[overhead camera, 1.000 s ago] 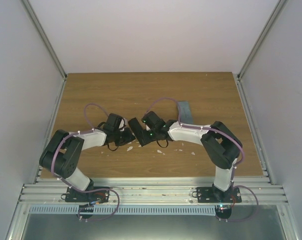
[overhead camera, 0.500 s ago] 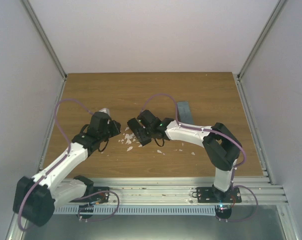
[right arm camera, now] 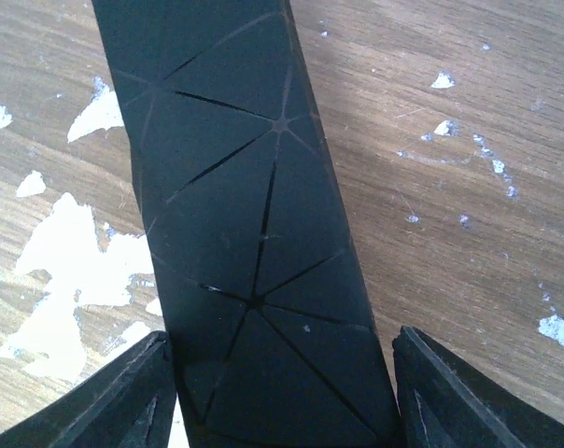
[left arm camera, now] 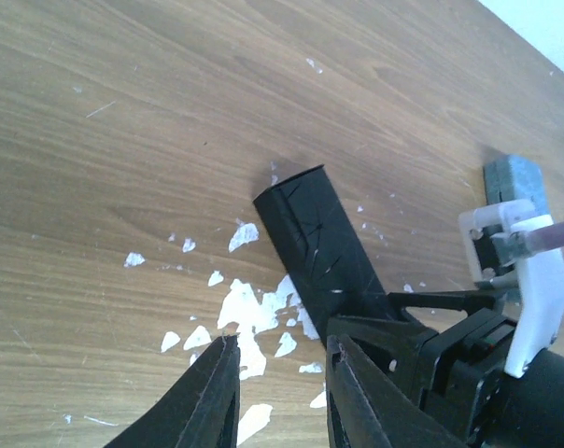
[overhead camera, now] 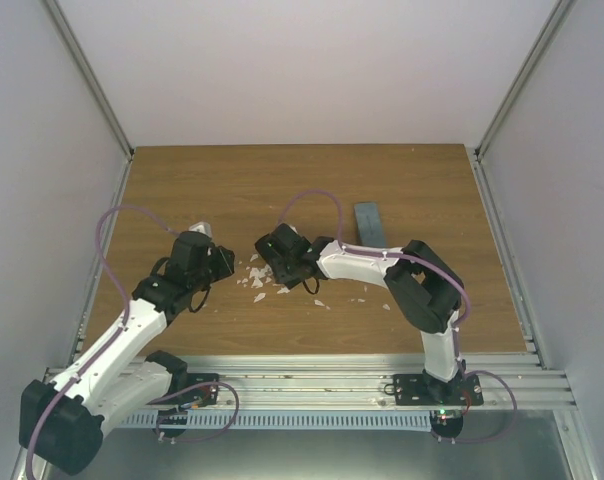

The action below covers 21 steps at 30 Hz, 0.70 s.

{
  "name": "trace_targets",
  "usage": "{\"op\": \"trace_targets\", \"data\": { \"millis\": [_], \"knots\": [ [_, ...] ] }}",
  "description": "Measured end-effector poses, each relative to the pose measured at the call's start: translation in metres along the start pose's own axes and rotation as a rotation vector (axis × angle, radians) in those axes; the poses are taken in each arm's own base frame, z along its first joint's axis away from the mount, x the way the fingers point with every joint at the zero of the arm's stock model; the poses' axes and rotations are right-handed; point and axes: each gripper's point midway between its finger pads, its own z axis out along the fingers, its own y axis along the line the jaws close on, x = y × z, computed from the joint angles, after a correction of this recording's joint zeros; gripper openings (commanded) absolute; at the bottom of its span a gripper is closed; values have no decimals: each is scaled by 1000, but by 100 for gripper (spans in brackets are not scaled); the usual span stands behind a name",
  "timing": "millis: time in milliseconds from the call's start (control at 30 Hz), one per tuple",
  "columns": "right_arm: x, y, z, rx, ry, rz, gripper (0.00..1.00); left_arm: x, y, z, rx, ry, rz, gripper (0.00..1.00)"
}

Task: Organize the sunglasses
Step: Move the sunglasses case at the center of the board.

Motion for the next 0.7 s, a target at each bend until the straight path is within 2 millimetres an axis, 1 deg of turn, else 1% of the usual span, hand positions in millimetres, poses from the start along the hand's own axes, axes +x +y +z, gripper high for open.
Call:
{"op": "trace_targets", "data": {
  "millis": [100,267,367,467,600,700],
  "knots": [
    [-1,-1,0,7,-6,21,60,5,4,1,-8,16,1,28],
    [-3,-9,1,50,-28,56,57,10,6,2,-12,33,5,28],
    [-4,-20,0,84,-47,94,57,12,6,2,-9,38,6,28],
    [-3,-39,-2,119,-59,148,56,14,6,2,-5,46,6,28],
    [-5,-80,-6,180,-73,241,56,17,4,1,13,59,5,29],
    [-8,-107,-7,212,-84,295,56,18,1,0,28,66,4,32]
  ]
}}
